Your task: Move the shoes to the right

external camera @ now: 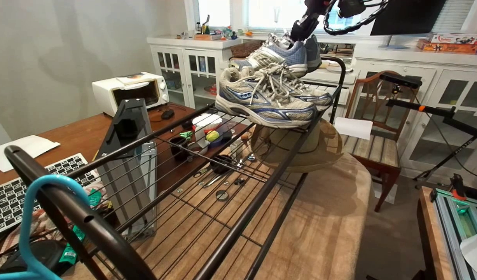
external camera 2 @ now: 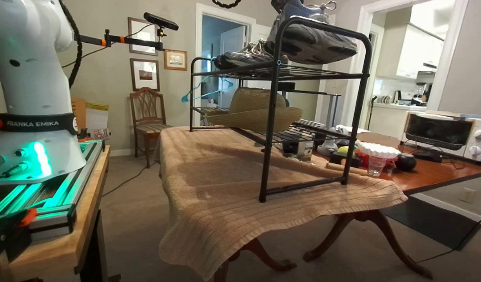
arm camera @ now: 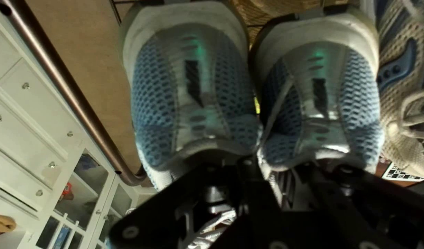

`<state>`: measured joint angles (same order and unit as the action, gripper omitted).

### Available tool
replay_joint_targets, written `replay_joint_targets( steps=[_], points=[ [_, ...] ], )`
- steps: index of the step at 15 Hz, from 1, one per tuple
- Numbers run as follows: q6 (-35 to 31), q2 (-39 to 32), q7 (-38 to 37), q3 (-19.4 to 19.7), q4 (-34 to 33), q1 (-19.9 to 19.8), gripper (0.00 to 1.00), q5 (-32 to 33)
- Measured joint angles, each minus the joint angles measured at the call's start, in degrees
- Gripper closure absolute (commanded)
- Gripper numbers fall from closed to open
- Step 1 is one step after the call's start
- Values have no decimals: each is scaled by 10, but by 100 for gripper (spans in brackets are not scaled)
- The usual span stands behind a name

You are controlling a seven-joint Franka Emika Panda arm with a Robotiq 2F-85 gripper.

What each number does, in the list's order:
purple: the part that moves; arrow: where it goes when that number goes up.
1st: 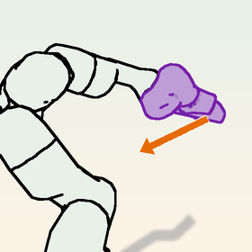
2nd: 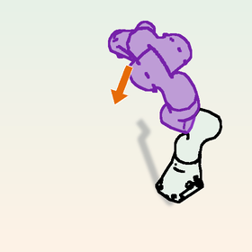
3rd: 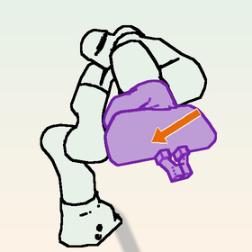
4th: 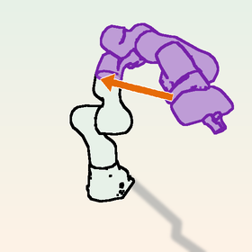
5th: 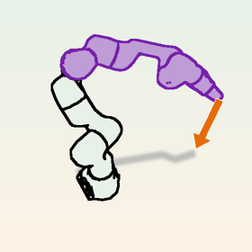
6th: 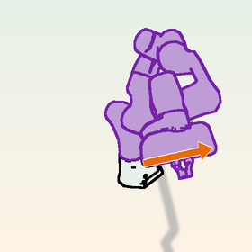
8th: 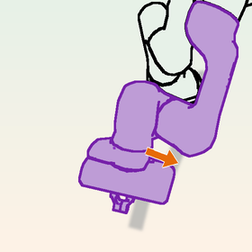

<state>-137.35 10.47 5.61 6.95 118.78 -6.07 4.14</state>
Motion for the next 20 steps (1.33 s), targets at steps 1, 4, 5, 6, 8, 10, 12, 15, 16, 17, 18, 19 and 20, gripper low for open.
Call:
replay_joint_targets(
  steps=[1,4,5,6,8,10,12,15,16,17,18,19,20],
  points=[
    [-7,0,2,2,7,-1,96,0],
    [-18,3,5,5,27,-1,96,0],
    [-20,4,5,6,34,-2,96,0],
    [-21,6,5,7,39,-2,96,0],
    [-24,11,5,9,51,-3,96,0],
    [-28,18,5,10,62,-6,96,1],
    [-30,27,5,10,73,-9,96,1],
    [-30,40,5,11,88,-13,67,1],
    [-30,43,5,11,92,-14,56,2],
    [-30,46,4,11,95,-15,50,4],
    [-31,48,3,11,95,-16,43,6],
    [-32,50,0,11,95,-17,35,8],
    [-33,53,-3,11,94,-18,28,8]
  ],
)
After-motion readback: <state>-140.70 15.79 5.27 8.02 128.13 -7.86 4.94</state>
